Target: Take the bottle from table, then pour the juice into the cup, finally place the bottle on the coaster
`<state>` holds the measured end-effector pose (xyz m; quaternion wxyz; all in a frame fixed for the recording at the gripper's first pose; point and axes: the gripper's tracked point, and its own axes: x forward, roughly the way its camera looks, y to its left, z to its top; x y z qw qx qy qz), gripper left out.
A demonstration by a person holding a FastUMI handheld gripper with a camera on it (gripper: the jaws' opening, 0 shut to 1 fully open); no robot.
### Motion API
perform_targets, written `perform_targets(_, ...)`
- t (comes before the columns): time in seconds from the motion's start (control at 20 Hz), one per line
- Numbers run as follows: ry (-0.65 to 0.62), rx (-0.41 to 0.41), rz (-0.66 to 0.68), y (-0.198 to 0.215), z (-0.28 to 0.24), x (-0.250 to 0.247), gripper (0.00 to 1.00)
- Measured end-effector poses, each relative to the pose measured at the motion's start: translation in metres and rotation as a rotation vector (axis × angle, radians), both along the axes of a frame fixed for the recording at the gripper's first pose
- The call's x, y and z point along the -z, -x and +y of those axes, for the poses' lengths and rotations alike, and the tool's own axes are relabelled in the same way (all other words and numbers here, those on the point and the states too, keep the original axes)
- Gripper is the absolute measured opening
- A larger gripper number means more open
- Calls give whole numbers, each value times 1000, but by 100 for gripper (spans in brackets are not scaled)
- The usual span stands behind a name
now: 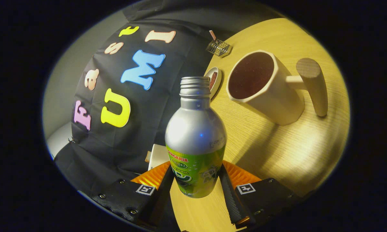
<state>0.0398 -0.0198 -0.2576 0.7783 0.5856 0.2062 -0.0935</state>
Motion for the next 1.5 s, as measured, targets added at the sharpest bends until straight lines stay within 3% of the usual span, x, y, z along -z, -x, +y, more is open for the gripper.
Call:
perform_targets(0.45, -239, 89, -8, -5, -2, -8, 77)
perform_targets(1.5, -541, 177, -32, -21, -4, -41, 76)
